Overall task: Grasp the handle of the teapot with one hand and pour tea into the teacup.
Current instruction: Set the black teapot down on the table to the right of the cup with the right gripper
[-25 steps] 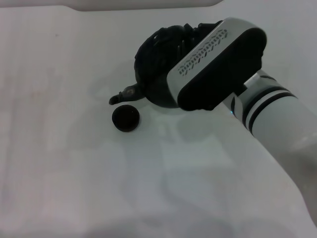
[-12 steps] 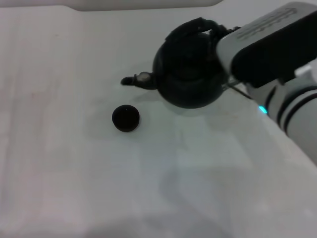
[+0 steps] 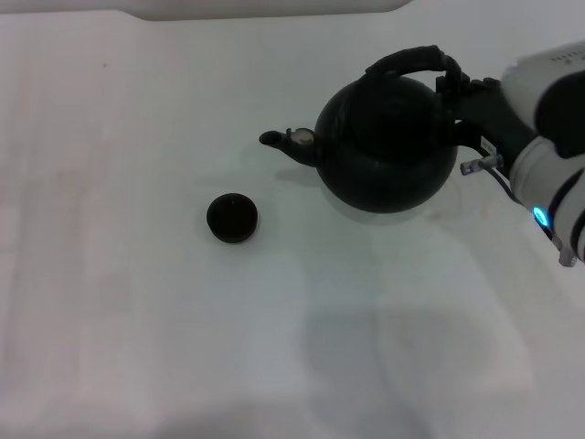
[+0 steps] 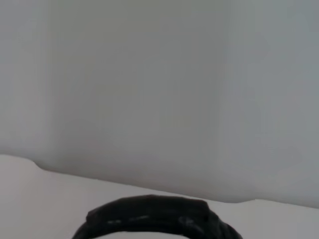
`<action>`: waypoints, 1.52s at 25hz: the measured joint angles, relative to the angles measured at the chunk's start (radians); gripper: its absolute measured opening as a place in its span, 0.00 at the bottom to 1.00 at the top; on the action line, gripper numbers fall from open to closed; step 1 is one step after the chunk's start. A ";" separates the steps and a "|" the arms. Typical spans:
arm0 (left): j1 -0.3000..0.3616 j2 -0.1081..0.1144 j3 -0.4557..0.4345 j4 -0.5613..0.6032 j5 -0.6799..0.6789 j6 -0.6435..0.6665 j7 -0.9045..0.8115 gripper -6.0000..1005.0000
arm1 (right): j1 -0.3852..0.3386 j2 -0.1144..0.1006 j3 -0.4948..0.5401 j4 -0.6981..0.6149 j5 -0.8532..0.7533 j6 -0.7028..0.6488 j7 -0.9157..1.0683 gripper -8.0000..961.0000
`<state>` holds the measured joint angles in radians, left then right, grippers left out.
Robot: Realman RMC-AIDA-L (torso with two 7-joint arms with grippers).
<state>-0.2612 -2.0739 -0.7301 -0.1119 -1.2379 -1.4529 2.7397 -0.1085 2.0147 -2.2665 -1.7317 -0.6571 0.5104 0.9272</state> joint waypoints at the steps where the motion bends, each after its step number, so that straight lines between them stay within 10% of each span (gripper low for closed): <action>1: 0.001 0.000 0.000 0.000 0.000 0.000 0.000 0.88 | -0.016 0.000 0.015 0.011 0.005 -0.045 0.007 0.12; 38: -0.001 0.000 0.000 -0.006 -0.002 -0.001 0.000 0.88 | -0.031 -0.004 0.135 0.155 0.022 -0.181 -0.003 0.12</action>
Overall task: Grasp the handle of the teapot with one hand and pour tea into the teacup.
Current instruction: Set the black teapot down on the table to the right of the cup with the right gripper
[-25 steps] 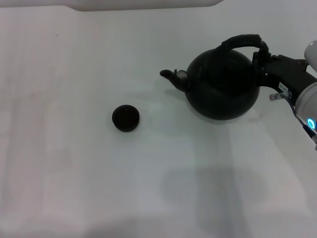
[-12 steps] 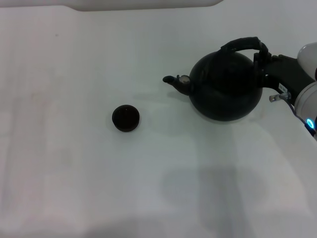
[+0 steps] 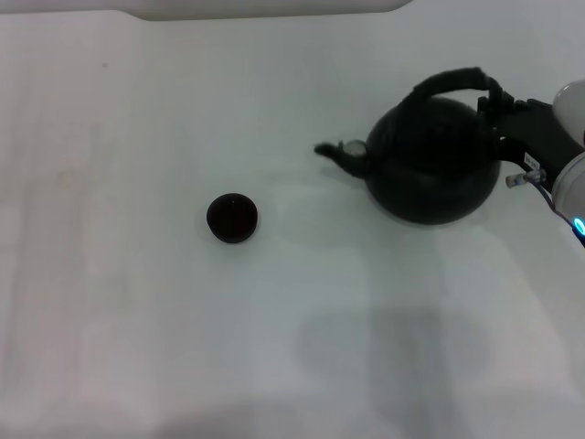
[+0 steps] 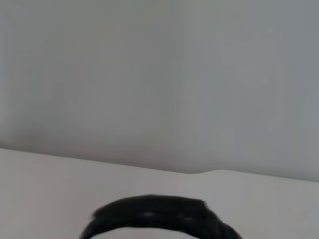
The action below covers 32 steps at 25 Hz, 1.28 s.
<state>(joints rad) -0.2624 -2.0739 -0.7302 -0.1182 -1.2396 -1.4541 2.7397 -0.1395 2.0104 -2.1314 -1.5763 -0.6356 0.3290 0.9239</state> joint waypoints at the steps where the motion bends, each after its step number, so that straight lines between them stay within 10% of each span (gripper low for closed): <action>1: 0.000 0.000 0.000 0.000 0.000 0.000 0.000 0.88 | 0.000 0.000 0.000 0.000 0.001 0.000 0.000 0.12; 8: 0.000 0.000 0.000 0.004 0.000 0.000 0.000 0.88 | 0.006 -0.001 -0.007 -0.002 0.004 0.000 0.001 0.23; 16: 0.004 0.000 0.000 0.007 0.000 -0.001 0.000 0.88 | -0.018 -0.008 -0.019 -0.065 0.026 0.003 -0.004 0.69; 32: 0.003 0.002 0.000 0.008 0.000 -0.013 0.000 0.88 | -0.076 -0.010 0.003 -0.292 0.405 0.221 -0.461 0.88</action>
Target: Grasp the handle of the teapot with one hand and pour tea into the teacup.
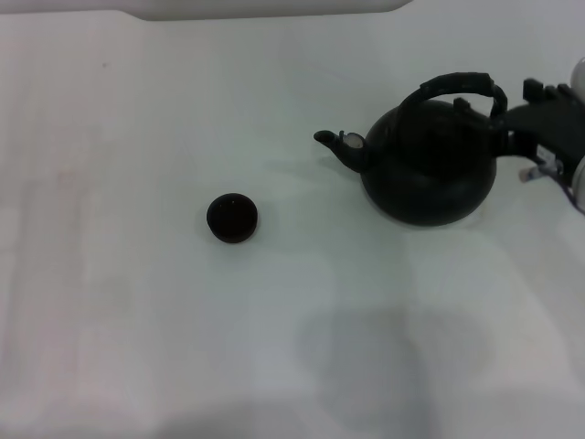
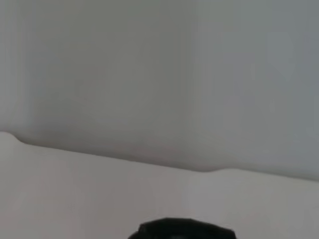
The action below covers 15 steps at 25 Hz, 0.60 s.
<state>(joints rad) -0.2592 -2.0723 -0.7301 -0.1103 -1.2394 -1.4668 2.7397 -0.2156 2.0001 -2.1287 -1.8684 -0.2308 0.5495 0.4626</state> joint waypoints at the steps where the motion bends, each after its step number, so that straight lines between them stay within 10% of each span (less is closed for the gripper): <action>1: 0.000 0.000 0.000 0.000 0.000 0.000 0.000 0.88 | 0.000 0.000 0.008 -0.015 0.025 0.006 -0.031 0.88; 15: -0.004 0.000 0.000 -0.005 0.000 -0.001 0.000 0.88 | 0.032 0.004 0.266 0.027 0.489 -0.123 -0.396 0.88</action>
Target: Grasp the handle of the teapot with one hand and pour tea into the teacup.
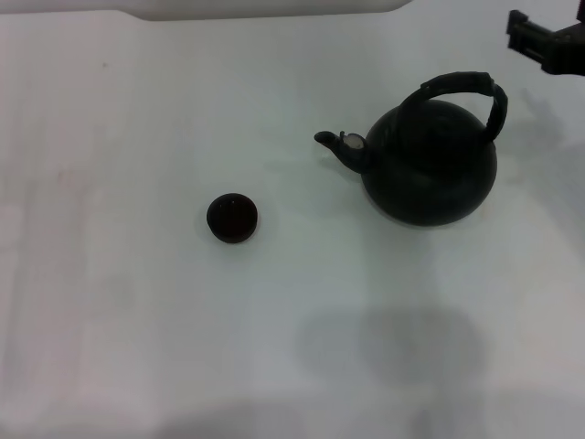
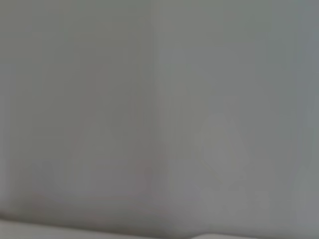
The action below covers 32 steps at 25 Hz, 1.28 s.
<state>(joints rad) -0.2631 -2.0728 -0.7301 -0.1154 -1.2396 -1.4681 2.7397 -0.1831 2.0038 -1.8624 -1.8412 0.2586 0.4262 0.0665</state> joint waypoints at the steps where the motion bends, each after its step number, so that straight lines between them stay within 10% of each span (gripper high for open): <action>1: 0.000 0.000 0.000 0.000 0.000 0.000 0.000 0.88 | 0.005 0.000 0.017 0.027 0.050 -0.029 -0.026 0.88; 10: 0.001 -0.001 -0.001 -0.003 -0.001 0.000 0.000 0.88 | 0.079 -0.001 0.174 0.322 0.608 -0.192 -0.364 0.88; 21: 0.003 -0.002 -0.002 -0.004 -0.002 0.000 0.000 0.88 | 0.203 0.015 0.334 0.705 1.515 -0.176 -1.271 0.88; 32: 0.009 -0.006 -0.002 -0.006 -0.001 0.000 0.000 0.88 | 0.389 0.020 0.667 1.431 2.210 0.573 -2.187 0.87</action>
<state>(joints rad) -0.2544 -2.0784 -0.7317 -0.1213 -1.2410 -1.4679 2.7395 0.2059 2.0243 -1.1950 -0.4098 2.4690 0.9988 -2.1202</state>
